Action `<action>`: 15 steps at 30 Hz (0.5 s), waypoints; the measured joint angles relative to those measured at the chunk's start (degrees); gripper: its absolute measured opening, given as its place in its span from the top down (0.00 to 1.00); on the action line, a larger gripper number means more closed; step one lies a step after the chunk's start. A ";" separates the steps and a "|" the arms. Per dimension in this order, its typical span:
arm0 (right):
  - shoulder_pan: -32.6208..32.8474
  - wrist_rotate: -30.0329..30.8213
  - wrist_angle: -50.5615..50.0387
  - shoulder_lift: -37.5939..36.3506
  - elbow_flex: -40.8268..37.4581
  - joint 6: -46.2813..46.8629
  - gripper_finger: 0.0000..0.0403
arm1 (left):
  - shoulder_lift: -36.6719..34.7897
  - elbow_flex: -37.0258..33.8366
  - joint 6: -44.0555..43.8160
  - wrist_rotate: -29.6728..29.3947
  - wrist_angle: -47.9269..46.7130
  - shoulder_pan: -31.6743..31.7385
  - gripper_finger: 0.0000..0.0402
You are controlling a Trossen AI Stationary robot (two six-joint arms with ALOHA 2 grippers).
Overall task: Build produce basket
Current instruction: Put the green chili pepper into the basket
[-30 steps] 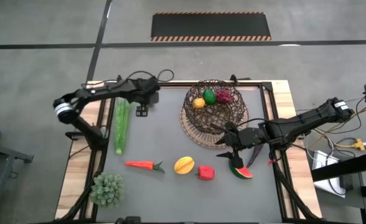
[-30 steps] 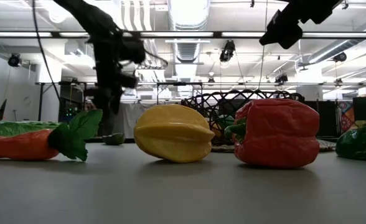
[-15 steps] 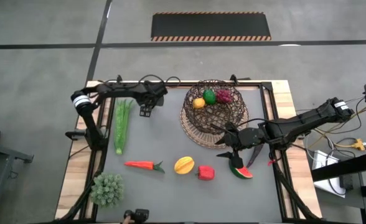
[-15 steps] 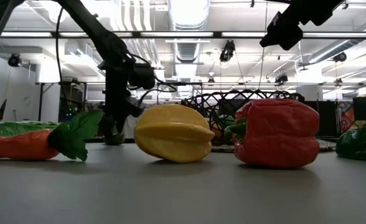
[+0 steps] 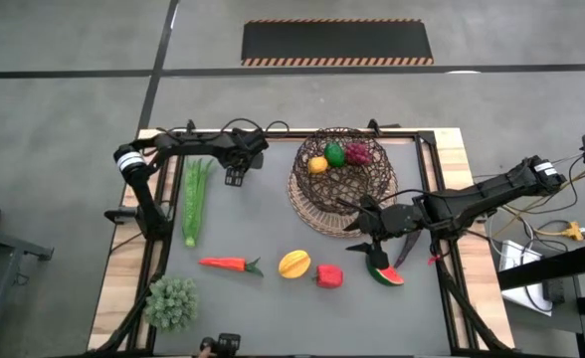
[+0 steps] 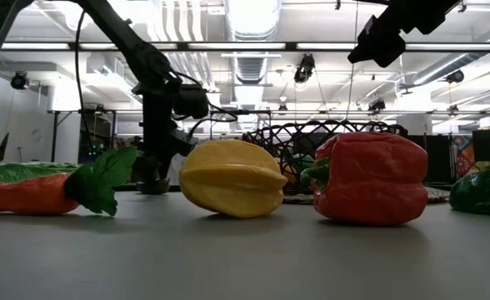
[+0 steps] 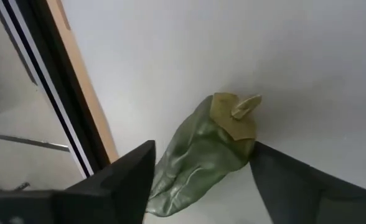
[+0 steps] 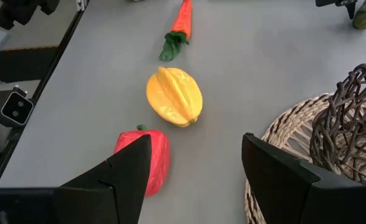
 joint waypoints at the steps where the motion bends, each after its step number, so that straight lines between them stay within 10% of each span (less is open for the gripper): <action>1: 0.00 -0.01 0.01 0.00 0.00 0.00 0.42 | 0.00 0.00 -0.02 0.04 0.00 0.00 0.45; 15: 0.00 1.10 0.01 0.00 0.00 -0.04 0.42 | -0.88 0.00 -1.63 2.15 0.31 -0.04 0.92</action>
